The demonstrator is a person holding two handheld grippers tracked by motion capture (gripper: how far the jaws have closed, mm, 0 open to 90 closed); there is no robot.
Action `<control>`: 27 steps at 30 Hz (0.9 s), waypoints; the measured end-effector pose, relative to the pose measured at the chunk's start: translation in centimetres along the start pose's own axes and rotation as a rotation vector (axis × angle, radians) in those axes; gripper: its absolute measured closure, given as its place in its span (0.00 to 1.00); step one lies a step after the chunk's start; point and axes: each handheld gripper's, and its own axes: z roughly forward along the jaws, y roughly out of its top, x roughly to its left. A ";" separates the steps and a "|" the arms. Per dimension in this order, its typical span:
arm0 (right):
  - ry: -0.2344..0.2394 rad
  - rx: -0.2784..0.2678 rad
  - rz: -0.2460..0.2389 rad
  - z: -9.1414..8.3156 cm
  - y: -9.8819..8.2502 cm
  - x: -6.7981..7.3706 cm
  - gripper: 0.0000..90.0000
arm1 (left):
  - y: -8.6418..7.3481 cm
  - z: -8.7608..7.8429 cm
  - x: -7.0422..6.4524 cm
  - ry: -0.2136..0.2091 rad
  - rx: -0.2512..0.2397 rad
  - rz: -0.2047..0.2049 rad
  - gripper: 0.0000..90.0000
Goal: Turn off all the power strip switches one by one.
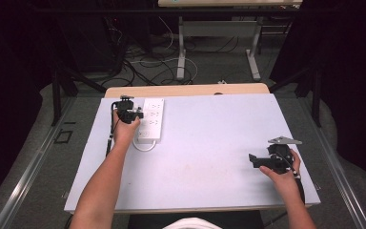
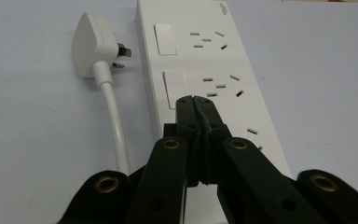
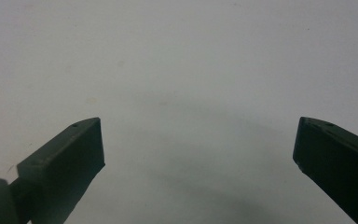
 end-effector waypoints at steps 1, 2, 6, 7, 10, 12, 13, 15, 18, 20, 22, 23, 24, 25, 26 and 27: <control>0.000 0.000 -0.001 0.0 0.0 0.0 0.02 | 0.0 0.1 0.0 0.001 0.012 -0.002 1.00; -0.005 -0.002 0.002 0.1 0.0 0.0 0.02 | -0.1 0.3 0.0 0.003 0.008 -0.004 1.00; 0.003 0.001 -0.002 0.1 -0.1 0.0 0.02 | -0.2 0.9 0.1 0.007 0.009 -0.001 1.00; 0.002 0.002 0.000 0.1 -0.1 0.0 0.02 | -0.2 0.9 0.1 0.007 0.009 -0.001 1.00; 0.003 0.000 0.000 0.1 -0.1 0.0 0.02 | -0.2 1.0 0.1 0.003 0.032 0.003 1.00; 0.002 -0.001 -0.001 0.1 -0.1 0.0 0.02 | -0.3 1.3 0.0 0.012 0.025 0.003 1.00; 0.000 0.000 0.002 0.1 -0.1 0.0 0.02 | -0.3 1.4 0.0 0.014 0.023 0.000 1.00; 0.001 0.002 0.004 0.1 -0.1 0.0 0.02 | -0.3 1.4 0.0 0.012 0.019 -0.003 1.00; 0.006 0.003 0.000 0.1 -0.1 0.0 0.02 | -0.3 1.4 0.1 0.011 0.021 -0.003 1.00; 0.007 0.005 0.001 0.1 -0.1 0.0 0.02 | -0.3 1.5 0.1 0.012 0.017 -0.005 1.00; 0.007 0.005 -0.002 0.1 -0.1 0.1 0.02 | -0.2 1.4 0.1 0.007 0.033 -0.005 1.00; 0.007 0.004 -0.003 0.1 -0.1 0.1 0.02 | -0.3 1.5 0.1 0.013 0.016 -0.006 1.00; 0.006 0.002 0.000 0.1 -0.1 0.1 0.02 | -0.3 1.5 0.1 0.013 0.018 -0.004 1.00; 0.007 0.002 0.000 0.1 -0.1 0.0 0.02 | -0.3 1.4 0.2 0.007 0.032 -0.003 1.00; 0.007 0.002 0.000 0.1 -0.1 0.0 0.02 | -0.3 1.5 0.2 0.007 0.014 -0.008 1.00; 0.008 0.002 -0.001 0.1 -0.1 0.1 0.02 | -0.3 1.5 0.2 0.007 0.014 -0.008 1.00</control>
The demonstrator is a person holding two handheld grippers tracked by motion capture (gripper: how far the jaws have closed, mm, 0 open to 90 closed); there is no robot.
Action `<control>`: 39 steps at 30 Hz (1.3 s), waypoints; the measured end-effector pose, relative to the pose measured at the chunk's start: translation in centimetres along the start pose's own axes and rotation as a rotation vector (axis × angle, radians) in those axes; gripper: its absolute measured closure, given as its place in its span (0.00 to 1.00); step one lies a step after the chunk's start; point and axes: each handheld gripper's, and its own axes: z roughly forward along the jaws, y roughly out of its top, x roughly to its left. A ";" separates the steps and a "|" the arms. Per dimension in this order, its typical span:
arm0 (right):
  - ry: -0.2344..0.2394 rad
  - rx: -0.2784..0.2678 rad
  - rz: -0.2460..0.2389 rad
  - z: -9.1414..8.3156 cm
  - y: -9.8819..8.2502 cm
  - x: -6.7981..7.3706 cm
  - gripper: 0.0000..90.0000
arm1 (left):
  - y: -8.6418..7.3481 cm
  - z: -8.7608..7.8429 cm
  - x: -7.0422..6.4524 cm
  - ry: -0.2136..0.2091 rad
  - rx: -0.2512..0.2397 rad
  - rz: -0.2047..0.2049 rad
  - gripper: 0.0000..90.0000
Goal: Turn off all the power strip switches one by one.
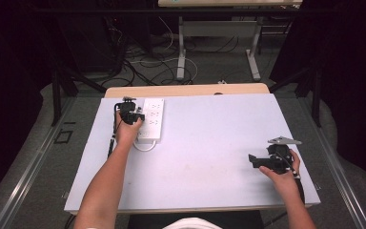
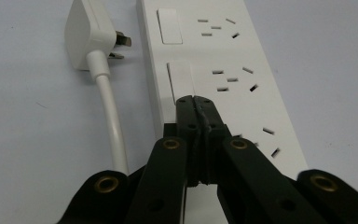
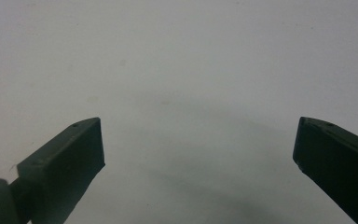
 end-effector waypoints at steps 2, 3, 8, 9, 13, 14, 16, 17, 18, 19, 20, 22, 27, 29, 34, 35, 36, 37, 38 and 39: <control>0.002 0.002 -0.001 0.0 0.0 0.1 0.02 | 0.0 0.0 0.0 0.003 0.003 -0.001 1.00; 0.002 0.002 -0.006 0.1 0.0 0.1 0.02 | -0.1 0.3 0.0 0.019 -0.005 0.009 1.00; 0.001 0.001 -0.002 0.0 0.0 0.0 0.02 | -0.1 0.3 0.3 0.002 -0.004 -0.009 1.00; 0.000 0.001 -0.002 0.0 0.0 0.0 0.02 | 0.0 0.2 0.3 -0.003 0.007 -0.009 1.00; -0.002 0.003 0.001 0.0 -0.1 -0.1 0.02 | 0.0 0.4 0.2 0.015 -0.009 -0.004 1.00; 0.000 0.005 -0.001 0.0 -0.1 -0.1 0.02 | 0.0 0.4 0.2 0.016 -0.009 -0.004 1.00; 0.000 0.002 -0.005 0.0 -0.1 0.0 0.02 | 0.0 0.4 0.2 0.009 -0.009 -0.007 1.00; -0.002 0.002 -0.004 0.1 -0.1 0.0 0.02 | 0.0 0.4 0.2 0.008 -0.009 -0.001 1.00; -0.002 0.002 -0.004 0.1 -0.1 0.0 0.02 | 0.0 0.4 0.2 0.008 -0.009 -0.001 1.00; -0.001 0.002 -0.003 0.1 -0.1 0.0 0.02 | 0.0 0.4 0.2 0.009 -0.010 0.001 1.00; 0.000 0.004 -0.002 0.1 -0.1 0.0 0.02 | 0.0 0.4 0.1 0.012 -0.007 0.004 1.00; 0.000 0.007 0.004 0.2 -0.1 0.1 0.02 | 0.0 0.4 0.1 0.021 -0.014 0.004 1.00; 0.000 0.007 -0.001 0.3 -0.1 0.1 0.02 | 0.3 0.5 -0.1 0.025 -0.013 0.008 1.00; 0.000 0.006 -0.002 0.3 -0.1 0.1 0.02 | 0.5 0.5 -0.1 0.018 -0.012 0.012 1.00; 0.000 0.001 -0.007 0.2 -0.1 0.1 0.02 | 1.2 0.2 -0.4 0.012 -0.032 0.023 1.00; -0.002 0.002 -0.005 0.2 -0.1 0.1 0.02 | 1.3 0.1 -0.5 0.010 -0.029 0.021 1.00; 0.000 0.002 -0.011 0.2 -0.2 0.1 0.02 | 1.5 0.1 -0.5 0.005 -0.019 0.019 1.00; -0.002 -0.002 -0.007 0.2 -0.2 0.1 0.02 | 1.6 0.2 -0.6 0.009 -0.035 0.019 1.00; -0.002 -0.002 -0.007 0.2 -0.2 0.1 0.02 | 1.7 0.1 -0.6 0.009 -0.032 0.019 1.00; -0.001 -0.004 -0.006 0.1 -0.1 0.1 0.02 | 1.8 0.1 -0.7 0.009 -0.036 0.022 1.00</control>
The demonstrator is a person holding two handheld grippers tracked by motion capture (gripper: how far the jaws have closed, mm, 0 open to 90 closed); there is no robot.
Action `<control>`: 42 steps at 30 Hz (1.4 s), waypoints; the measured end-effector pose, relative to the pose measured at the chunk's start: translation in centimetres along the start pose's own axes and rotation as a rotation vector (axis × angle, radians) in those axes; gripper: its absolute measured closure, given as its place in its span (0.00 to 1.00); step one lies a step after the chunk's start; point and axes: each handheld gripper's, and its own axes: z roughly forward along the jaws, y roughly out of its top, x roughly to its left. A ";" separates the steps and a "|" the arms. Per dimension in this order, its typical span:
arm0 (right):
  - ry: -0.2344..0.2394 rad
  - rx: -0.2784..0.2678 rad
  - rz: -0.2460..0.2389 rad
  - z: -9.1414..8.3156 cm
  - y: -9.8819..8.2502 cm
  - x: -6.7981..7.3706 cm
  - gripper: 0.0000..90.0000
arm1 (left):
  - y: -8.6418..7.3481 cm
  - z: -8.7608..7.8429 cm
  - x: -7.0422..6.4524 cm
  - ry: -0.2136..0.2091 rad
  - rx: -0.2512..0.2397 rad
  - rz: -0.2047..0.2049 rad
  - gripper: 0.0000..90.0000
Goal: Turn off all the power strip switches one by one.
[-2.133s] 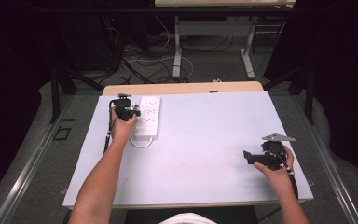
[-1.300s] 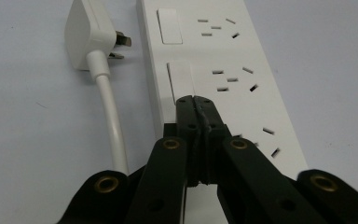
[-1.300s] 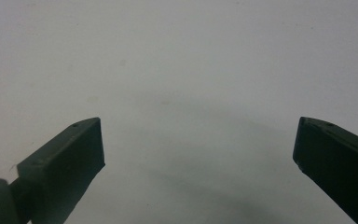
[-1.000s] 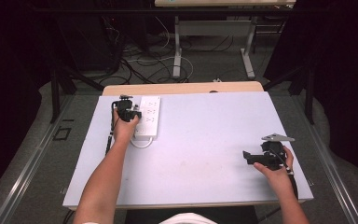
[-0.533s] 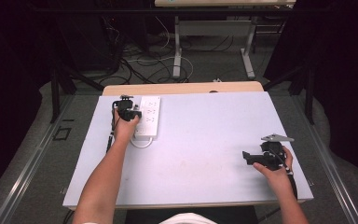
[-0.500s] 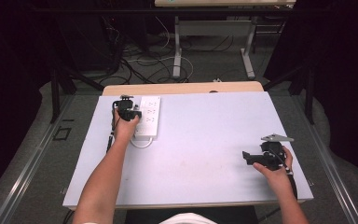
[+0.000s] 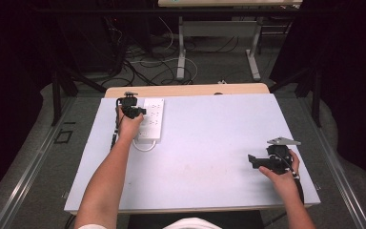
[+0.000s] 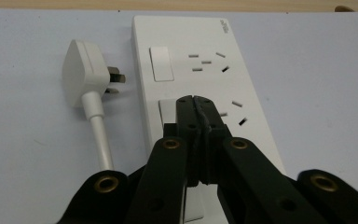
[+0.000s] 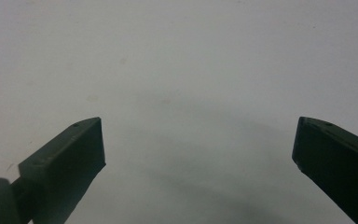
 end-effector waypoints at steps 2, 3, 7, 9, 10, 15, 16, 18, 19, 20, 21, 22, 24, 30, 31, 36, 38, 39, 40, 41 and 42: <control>0.000 0.000 -0.002 0.0 0.0 0.0 0.02 | 0.3 -0.1 -0.1 -0.003 0.007 0.005 1.00; 0.000 0.000 -0.002 0.0 0.0 0.0 0.02 | 0.3 0.0 -0.2 0.000 -0.009 0.003 1.00; -0.001 -0.001 -0.003 0.0 0.0 0.0 0.02 | 0.7 0.1 -0.2 0.003 -0.002 0.005 1.00; 0.000 -0.001 -0.002 0.0 0.0 0.0 0.02 | 0.9 0.2 -0.3 0.007 0.002 0.010 1.00; -0.005 -0.002 -0.005 0.0 0.0 -0.1 0.02 | 1.0 0.3 -0.3 0.009 -0.003 0.006 1.00; -0.001 0.001 -0.001 0.1 0.0 0.0 0.02 | 1.4 0.7 0.0 0.018 -0.002 -0.001 1.00; -0.003 0.001 -0.002 0.1 0.0 0.0 0.02 | 1.5 0.8 0.0 0.018 0.007 0.000 1.00; -0.005 -0.001 -0.003 0.1 0.0 -0.1 0.02 | 1.5 1.2 0.1 0.018 0.006 -0.008 1.00; -0.005 -0.001 0.003 0.1 0.0 -0.1 0.02 | 1.5 1.2 0.1 0.018 0.006 -0.008 1.00; -0.005 -0.001 0.003 0.1 0.0 -0.1 0.02 | 1.5 1.4 0.1 0.019 0.010 -0.011 1.00; -0.006 -0.001 0.002 0.0 -0.1 -0.1 0.02 | 1.5 1.6 0.1 0.024 0.003 -0.014 1.00; -0.006 -0.001 0.001 0.0 -0.1 -0.1 0.02 | 1.6 1.6 0.1 0.021 0.020 -0.014 1.00; -0.006 0.000 0.005 0.0 -0.1 -0.1 0.02 | 1.5 2.0 0.1 0.032 0.007 -0.017 1.00; -0.009 0.001 0.006 0.1 -0.1 -0.2 0.02 | 1.4 2.4 0.3 0.042 0.012 -0.018 1.00; -0.009 0.001 0.006 0.1 -0.1 -0.2 0.02 | 1.4 2.4 0.4 0.047 0.020 -0.018 1.00; -0.009 0.001 0.004 0.1 -0.1 -0.2 0.02 | 1.2 2.6 0.5 0.046 0.023 -0.024 1.00; -0.006 0.003 0.003 0.1 -0.1 -0.2 0.02 | 1.2 2.7 0.4 0.052 0.014 -0.020 1.00; -0.006 0.003 0.003 0.1 -0.1 -0.2 0.02 | 1.1 2.7 0.4 0.053 0.015 -0.018 1.00; -0.006 0.003 0.002 0.1 -0.1 -0.2 0.02 | 1.2 2.7 0.4 0.056 0.017 -0.015 1.00; -0.007 -0.002 -0.004 0.1 -0.1 -0.2 0.02 | 1.2 2.7 0.4 0.057 0.017 -0.013 1.00; -0.005 -0.003 -0.003 0.0 -0.1 -0.1 0.02 | 1.1 2.7 0.3 0.058 0.012 -0.013 1.00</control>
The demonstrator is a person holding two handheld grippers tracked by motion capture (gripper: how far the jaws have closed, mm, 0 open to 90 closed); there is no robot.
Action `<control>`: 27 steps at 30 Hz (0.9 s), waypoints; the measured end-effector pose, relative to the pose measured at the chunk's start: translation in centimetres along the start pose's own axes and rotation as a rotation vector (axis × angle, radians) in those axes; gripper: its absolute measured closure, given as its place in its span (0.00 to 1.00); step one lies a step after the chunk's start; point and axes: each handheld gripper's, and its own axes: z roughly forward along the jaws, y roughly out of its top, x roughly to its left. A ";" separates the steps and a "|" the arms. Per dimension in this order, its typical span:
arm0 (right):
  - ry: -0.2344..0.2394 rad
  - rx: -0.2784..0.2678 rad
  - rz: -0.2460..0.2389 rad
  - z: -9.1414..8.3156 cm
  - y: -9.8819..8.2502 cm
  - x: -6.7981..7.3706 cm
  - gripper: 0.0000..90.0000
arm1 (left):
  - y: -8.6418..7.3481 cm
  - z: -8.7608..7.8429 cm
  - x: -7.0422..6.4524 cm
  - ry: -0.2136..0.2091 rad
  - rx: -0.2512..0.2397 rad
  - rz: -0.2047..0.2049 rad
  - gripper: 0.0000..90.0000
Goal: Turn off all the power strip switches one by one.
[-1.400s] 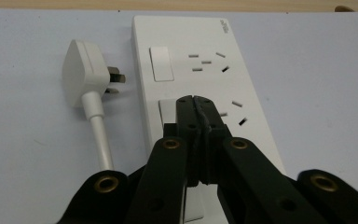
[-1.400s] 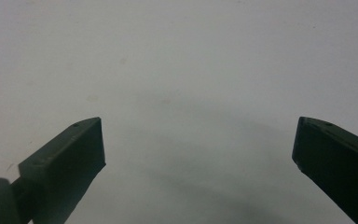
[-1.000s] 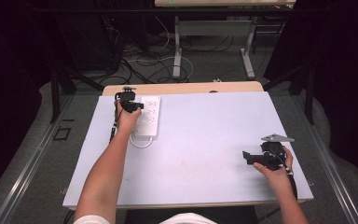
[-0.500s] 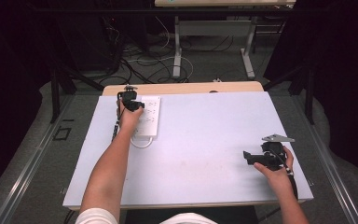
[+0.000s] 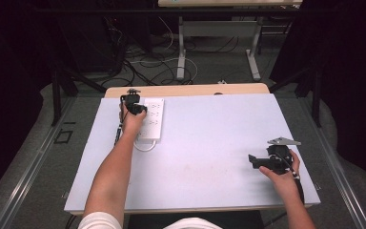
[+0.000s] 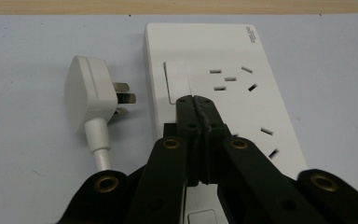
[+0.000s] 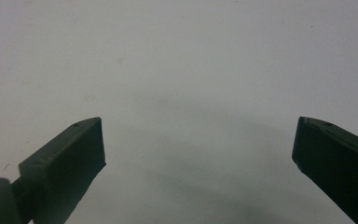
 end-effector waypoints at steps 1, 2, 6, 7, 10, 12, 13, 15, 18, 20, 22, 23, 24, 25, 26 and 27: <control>0.000 -0.001 0.000 0.0 0.0 0.0 0.02 | 0.0 0.0 0.0 0.001 0.000 0.000 1.00; 0.001 0.001 0.006 0.0 0.0 0.1 0.02 | 0.0 0.0 0.0 0.001 0.000 0.003 1.00; 0.002 0.001 0.008 -0.1 0.0 0.1 0.02 | -0.1 0.0 0.1 -0.010 -0.004 -0.005 1.00; 0.001 0.000 0.007 -0.1 0.0 0.1 0.02 | -0.1 0.0 0.1 -0.008 -0.004 -0.003 1.00; 0.002 0.000 0.003 -0.1 0.0 0.1 0.02 | -0.1 0.0 0.1 -0.009 -0.004 -0.001 1.00; 0.001 -0.001 0.003 -0.1 0.0 0.1 0.02 | -0.1 0.0 0.1 -0.010 -0.005 0.001 1.00; 0.001 -0.001 0.003 -0.1 0.0 0.1 0.02 | -0.1 0.0 0.2 -0.012 0.000 0.004 1.00; 0.001 -0.001 0.003 -0.1 0.0 0.1 0.02 | -0.2 0.1 0.1 -0.007 -0.012 0.004 1.00; 0.001 -0.001 0.001 -0.1 0.1 0.1 0.02 | -0.3 0.3 0.1 -0.003 -0.016 0.014 1.00; 0.001 -0.001 0.001 -0.1 0.0 0.1 0.02 | -0.3 0.3 0.1 -0.003 -0.019 0.011 1.00; 0.001 -0.002 0.000 -0.1 0.0 0.1 0.02 | -0.3 0.3 0.1 -0.004 -0.021 0.012 1.00; 0.000 0.000 0.001 -0.1 0.0 0.1 0.02 | -0.3 0.3 0.1 -0.004 -0.021 0.012 1.00; 0.000 0.000 0.006 -0.1 0.0 0.1 0.02 | -0.3 0.2 0.1 -0.006 -0.011 0.013 1.00; 0.000 -0.001 -0.002 -0.1 0.0 0.0 0.02 | -0.3 0.3 0.1 -0.006 -0.018 0.010 1.00; 0.001 -0.001 -0.002 -0.1 0.0 0.0 0.02 | -0.3 0.3 0.1 -0.005 -0.016 0.010 1.00; -0.001 -0.002 0.001 -0.1 0.0 0.0 0.02 | -0.3 0.3 0.1 -0.003 -0.018 0.012 1.00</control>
